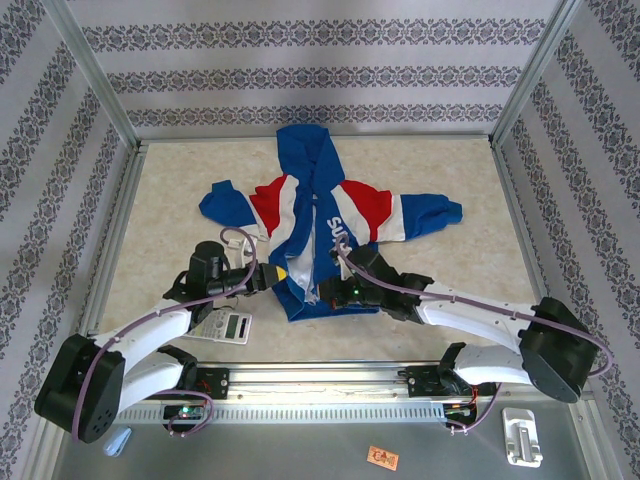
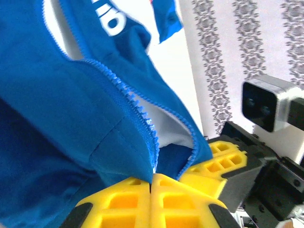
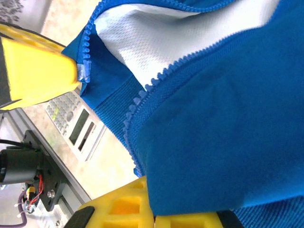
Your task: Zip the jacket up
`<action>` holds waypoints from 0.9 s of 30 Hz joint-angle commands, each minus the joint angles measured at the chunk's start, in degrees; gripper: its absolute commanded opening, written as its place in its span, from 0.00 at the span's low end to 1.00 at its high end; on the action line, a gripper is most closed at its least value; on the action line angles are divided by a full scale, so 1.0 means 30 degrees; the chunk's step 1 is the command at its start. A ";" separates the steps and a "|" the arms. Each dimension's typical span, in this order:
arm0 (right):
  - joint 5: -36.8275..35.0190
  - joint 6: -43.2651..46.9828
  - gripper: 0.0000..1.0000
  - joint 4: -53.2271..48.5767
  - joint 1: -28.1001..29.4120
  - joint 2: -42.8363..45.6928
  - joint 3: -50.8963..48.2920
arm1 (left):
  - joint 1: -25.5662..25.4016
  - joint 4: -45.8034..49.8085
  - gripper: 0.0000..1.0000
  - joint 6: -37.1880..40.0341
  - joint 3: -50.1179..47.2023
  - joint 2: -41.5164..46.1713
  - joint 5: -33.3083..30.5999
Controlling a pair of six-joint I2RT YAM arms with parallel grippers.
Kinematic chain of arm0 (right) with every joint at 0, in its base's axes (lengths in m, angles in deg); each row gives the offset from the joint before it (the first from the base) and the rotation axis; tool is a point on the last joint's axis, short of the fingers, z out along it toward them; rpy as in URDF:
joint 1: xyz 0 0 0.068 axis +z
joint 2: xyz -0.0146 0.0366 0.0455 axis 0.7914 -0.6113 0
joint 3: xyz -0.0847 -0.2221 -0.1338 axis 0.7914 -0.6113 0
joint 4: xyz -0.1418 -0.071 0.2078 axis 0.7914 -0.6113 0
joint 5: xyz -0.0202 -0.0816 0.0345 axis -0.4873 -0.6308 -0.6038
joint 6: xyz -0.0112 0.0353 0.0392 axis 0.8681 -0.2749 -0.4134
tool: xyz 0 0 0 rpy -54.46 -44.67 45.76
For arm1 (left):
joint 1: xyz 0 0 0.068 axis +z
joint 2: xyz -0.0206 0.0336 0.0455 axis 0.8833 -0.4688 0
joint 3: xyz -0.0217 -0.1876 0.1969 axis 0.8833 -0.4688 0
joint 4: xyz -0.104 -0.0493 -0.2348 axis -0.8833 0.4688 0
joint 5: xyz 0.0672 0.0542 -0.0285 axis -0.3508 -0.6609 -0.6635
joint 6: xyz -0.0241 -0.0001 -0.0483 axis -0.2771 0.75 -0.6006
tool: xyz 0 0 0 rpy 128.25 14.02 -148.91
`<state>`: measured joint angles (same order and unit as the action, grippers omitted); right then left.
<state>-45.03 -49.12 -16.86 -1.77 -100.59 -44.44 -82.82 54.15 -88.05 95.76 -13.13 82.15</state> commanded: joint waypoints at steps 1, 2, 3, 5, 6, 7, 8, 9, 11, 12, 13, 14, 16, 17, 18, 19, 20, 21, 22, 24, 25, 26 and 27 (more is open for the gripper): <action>0.1441 0.1282 0.00 0.1562 -0.0847 0.0415 0.0251 | 0.0245 -0.3769 0.00 0.0269 -0.0221 0.0338 0.0723; 0.1888 0.1371 0.00 0.1986 -0.1106 0.0378 0.0185 | 0.0232 -0.4371 0.00 0.0264 -0.0249 0.0351 0.0877; 0.2334 0.1416 0.00 0.2506 -0.1348 0.0349 0.0122 | 0.0243 -0.4829 0.00 0.0246 -0.0277 0.0337 0.0997; 0.3089 0.1420 0.00 0.3462 -0.1763 0.0248 -0.0052 | 0.0230 -0.5585 0.00 0.0277 -0.0416 0.0385 0.1080; 0.3452 0.1405 0.00 0.3886 -0.1939 0.0206 -0.0159 | 0.0245 -0.5881 0.00 0.0353 -0.0503 0.0371 0.1145; 0.3811 0.1390 0.00 0.4431 -0.2122 0.0123 -0.0297 | 0.0245 -0.6278 0.00 0.0408 -0.0611 0.0334 0.1179; 0.4210 0.1410 0.00 0.5022 -0.2317 0.0021 -0.0428 | 0.0230 -0.6694 0.00 0.0439 -0.0731 0.0274 0.1234; 0.4532 0.1391 0.00 0.5467 -0.2466 -0.0053 -0.0542 | 0.0227 -0.7074 0.00 0.0420 -0.0818 0.0218 0.1278; 0.5215 0.1187 0.00 0.6298 -0.2902 -0.0350 -0.0643 | 0.0201 -0.7786 0.00 0.0265 -0.0936 0.0101 0.1463; 0.5445 0.1102 0.00 0.6485 -0.3008 -0.0452 -0.0618 | 0.0165 -0.7970 0.00 0.0244 -0.0952 0.0089 0.1521; 0.5687 0.1096 0.00 0.6597 -0.3129 -0.0537 -0.0542 | 0.0135 -0.8066 0.00 0.0238 -0.0952 0.0044 0.1598; 0.5843 0.1189 0.00 0.6631 -0.3166 -0.0587 -0.0448 | 0.0051 -0.8148 0.00 0.0334 -0.0924 0.0054 0.1686; 0.6188 0.1504 0.00 0.6580 -0.3163 -0.0661 -0.0272 | -0.0209 -0.8260 0.00 0.0646 -0.0873 0.0001 0.1754; 0.6434 0.1687 0.00 0.6529 -0.3164 -0.0720 -0.0180 | -0.0347 -0.8316 0.00 0.0860 -0.0864 -0.0034 0.1780; 0.6605 0.1781 0.00 0.6515 -0.3190 -0.0760 -0.0125 | -0.0451 -0.8450 0.00 0.0974 -0.0835 -0.0122 0.1848; 0.6865 0.1851 0.00 0.6542 -0.3216 -0.0848 -0.0061 | -0.0561 -0.8805 0.00 0.1071 -0.0835 -0.0279 0.2002; 0.7052 0.1858 0.00 0.6594 -0.3250 -0.0903 -0.0032 | -0.0600 -0.9256 0.00 0.1056 -0.0860 -0.0436 0.2179; 0.7166 0.1859 0.00 0.6629 -0.3278 -0.0911 -0.0028 | -0.0646 -0.9688 0.00 0.1025 -0.0913 -0.0570 0.2279; 0.7241 0.1823 0.00 0.6703 -0.3299 -0.0939 -0.0043 | -0.0692 -1.0125 0.00 0.1062 -0.1028 -0.0750 0.2267; 0.7399 0.1746 0.00 0.6918 -0.3319 -0.0969 -0.0058 | -0.0777 -1.0359 0.00 0.1307 -0.1130 -0.0949 0.2126; 0.7458 0.1713 0.00 0.6923 -0.3371 -0.1024 -0.0015 | -0.0808 -1.0313 0.00 0.1486 -0.1159 -0.1013 0.2071; 0.7513 0.1713 0.00 0.6881 -0.3397 -0.1057 0.0043 | -0.0868 -1.0241 0.00 0.1684 -0.1158 -0.1052 0.1992; 0.7546 0.1716 0.00 0.6866 -0.3414 -0.1086 0.0059 | -0.0922 -1.0237 0.00 0.1902 -0.1172 -0.1078 0.1966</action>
<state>-24.87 -44.99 0.80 -11.36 -103.45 -45.31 -84.65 28.65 -85.62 92.85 -16.06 87.11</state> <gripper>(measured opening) 0.050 0.051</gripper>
